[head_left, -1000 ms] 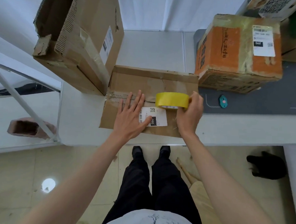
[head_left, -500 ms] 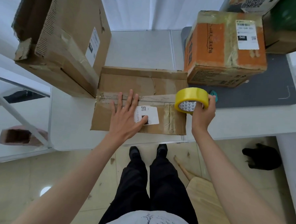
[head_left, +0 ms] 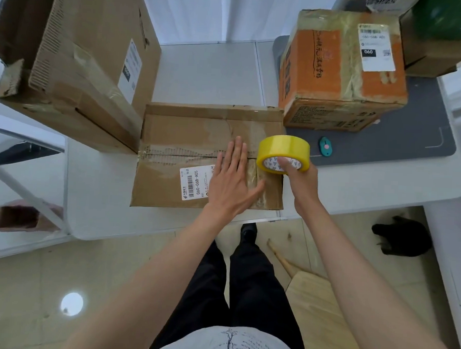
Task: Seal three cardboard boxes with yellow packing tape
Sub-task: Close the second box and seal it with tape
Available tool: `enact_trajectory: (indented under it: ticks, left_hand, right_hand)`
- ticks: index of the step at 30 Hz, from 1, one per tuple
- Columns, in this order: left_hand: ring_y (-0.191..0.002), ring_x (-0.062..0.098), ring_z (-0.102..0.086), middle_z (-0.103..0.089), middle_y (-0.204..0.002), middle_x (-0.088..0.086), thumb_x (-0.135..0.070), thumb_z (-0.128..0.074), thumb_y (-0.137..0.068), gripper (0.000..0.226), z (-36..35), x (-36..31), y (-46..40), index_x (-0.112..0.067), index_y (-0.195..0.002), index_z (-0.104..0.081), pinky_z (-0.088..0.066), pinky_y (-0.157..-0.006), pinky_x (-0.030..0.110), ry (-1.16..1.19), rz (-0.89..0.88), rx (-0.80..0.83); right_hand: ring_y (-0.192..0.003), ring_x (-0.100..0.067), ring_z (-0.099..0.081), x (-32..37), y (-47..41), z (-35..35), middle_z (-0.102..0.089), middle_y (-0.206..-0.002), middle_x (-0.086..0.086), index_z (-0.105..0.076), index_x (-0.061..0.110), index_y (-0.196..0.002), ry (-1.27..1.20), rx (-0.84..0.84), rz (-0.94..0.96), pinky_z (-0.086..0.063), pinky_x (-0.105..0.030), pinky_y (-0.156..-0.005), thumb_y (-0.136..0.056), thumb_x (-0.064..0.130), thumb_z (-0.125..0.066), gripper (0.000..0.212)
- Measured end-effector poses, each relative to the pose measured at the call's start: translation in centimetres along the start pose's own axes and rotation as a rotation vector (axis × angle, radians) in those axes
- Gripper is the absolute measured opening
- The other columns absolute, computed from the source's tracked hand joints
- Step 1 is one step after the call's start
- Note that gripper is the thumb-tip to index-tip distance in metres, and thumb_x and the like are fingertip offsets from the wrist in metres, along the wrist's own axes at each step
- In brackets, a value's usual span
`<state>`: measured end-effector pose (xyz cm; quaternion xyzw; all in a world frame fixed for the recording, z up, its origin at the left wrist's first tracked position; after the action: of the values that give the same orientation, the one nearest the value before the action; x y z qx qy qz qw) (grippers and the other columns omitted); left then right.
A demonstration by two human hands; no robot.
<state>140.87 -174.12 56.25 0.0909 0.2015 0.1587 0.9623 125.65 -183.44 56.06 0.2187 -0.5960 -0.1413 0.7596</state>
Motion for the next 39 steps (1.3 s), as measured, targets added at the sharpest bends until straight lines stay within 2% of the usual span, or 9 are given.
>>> enact_trajectory:
  ticks: [3, 5, 7, 9, 13, 25, 31, 35, 39]
  left_hand:
    - [-0.154, 0.015, 0.021, 0.019, -0.169, 0.004, -0.076, -0.025, -0.094, 0.098, -0.1, 0.1, 0.1, -0.012, -0.161, 0.009, 0.007, -0.127, 0.04, -0.019, 0.006, 0.004]
    - [-0.154, 0.016, 0.022, 0.02, -0.168, 0.004, -0.077, -0.025, -0.094, 0.1, -0.1, 0.1, 0.1, -0.012, -0.161, 0.011, 0.009, -0.127, 0.04, -0.03, 0.001, 0.009]
    - [-0.154, 0.016, 0.022, 0.021, -0.168, 0.004, -0.077, -0.026, -0.094, 0.1, 0.0, 0.0, 0.1, -0.012, -0.161, 0.012, 0.009, -0.127, 0.039, -0.034, 0.001, 0.01]
    - [-0.153, 0.016, 0.023, 0.022, -0.168, 0.003, -0.076, -0.027, -0.094, 0.1, 0.0, 0.1, 0.2, -0.014, -0.161, 0.012, 0.009, -0.127, 0.039, -0.027, 0.006, 0.016]
    - [-0.153, 0.018, 0.024, 0.023, -0.168, 0.003, -0.077, -0.025, -0.094, 0.097, -0.1, 0.0, 0.2, -0.018, -0.161, 0.013, 0.009, -0.127, 0.042, -0.028, -0.016, 0.007]
    - [-0.155, 0.022, 0.02, 0.017, -0.169, -0.006, -0.075, -0.027, -0.095, 0.093, -0.2, 0.1, 0.2, -0.023, -0.162, 0.009, 0.003, -0.127, 0.046, -0.029, -0.035, -0.002]
    - [-0.154, 0.025, 0.022, 0.016, -0.169, -0.01, -0.073, -0.023, -0.095, 0.088, -0.4, 0.1, 0.1, -0.026, -0.162, 0.007, 0.003, -0.126, 0.051, -0.056, -0.049, 0.029]
    - [-0.154, 0.022, 0.023, 0.025, -0.167, 0.004, -0.074, -0.025, -0.095, 0.096, -0.3, 0.2, 0.2, -0.016, -0.161, 0.014, 0.006, -0.127, 0.045, -0.058, -0.027, 0.01]
    - [-0.152, 0.016, 0.027, 0.029, -0.166, 0.005, -0.077, -0.019, -0.092, 0.101, -0.4, 0.4, -0.1, -0.011, -0.159, 0.018, 0.007, -0.127, 0.043, -0.062, 0.023, 0.06]
  right_hand:
    - [-0.106, -0.021, -0.067, 0.4, -0.3, 0.4, -0.07, -0.108, -0.001, -0.069, 0.022, -0.112, 0.026, -0.044, 0.037, -0.059, -0.042, -0.09, -0.096, 0.021, -0.066, 0.016]
    - [-0.107, -0.017, -0.065, 1.0, -0.4, 0.7, -0.066, -0.118, -0.002, -0.064, 0.019, -0.127, 0.043, -0.056, 0.092, -0.062, -0.03, -0.079, -0.101, 0.02, -0.058, 0.027]
    - [-0.098, -0.009, -0.065, 1.9, -0.3, 1.1, -0.063, -0.11, 0.002, -0.061, 0.028, -0.116, 0.005, -0.059, 0.143, -0.062, -0.026, -0.07, -0.103, 0.013, -0.053, 0.022]
    - [-0.09, -0.009, -0.064, 2.5, -0.7, 2.3, -0.06, -0.1, 0.005, -0.059, 0.027, -0.102, -0.03, -0.14, 0.175, -0.063, -0.031, -0.068, -0.103, 0.003, -0.047, 0.027]
    - [-0.089, -0.015, -0.062, 1.6, -2.5, 5.6, -0.061, -0.1, 0.001, -0.06, 0.015, -0.103, -0.024, -0.294, 0.177, -0.064, -0.043, -0.068, -0.098, 0.002, -0.054, 0.015]
    - [-0.081, -0.017, -0.057, -1.2, -5.3, 5.8, -0.058, -0.086, 0.006, -0.06, 0.02, -0.091, -0.021, -0.3, 0.096, -0.061, -0.057, -0.074, -0.099, 0.011, -0.054, 0.013]
    - [-0.082, -0.02, -0.058, -4.1, -6.7, 6.8, -0.06, -0.082, 0.009, -0.059, 0.028, -0.087, 0.157, -0.333, 0.076, -0.059, -0.06, -0.071, -0.081, 0.003, -0.046, 0.029]
    - [-0.08, -0.02, -0.056, -4.7, -7.2, 6.1, -0.058, -0.081, 0.008, -0.059, 0.033, -0.081, 0.11, -0.339, 0.041, -0.059, -0.049, -0.077, -0.084, 0.011, -0.045, 0.026]
    - [-0.089, -0.017, -0.056, -5.3, -7.0, 5.6, -0.062, -0.098, -0.005, -0.066, 0.011, -0.108, 0.128, -0.285, 0.036, -0.048, -0.022, -0.074, -0.098, 0.001, -0.048, 0.023]
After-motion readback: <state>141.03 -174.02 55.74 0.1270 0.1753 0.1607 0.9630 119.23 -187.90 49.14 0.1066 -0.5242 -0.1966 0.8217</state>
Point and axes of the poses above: each hand's wrist, its own y-axis away from the middle knuckle, its own z-axis out of the back of the hand, x = y × z, the point moved 4 cm from there along -y, towards the middle knuckle
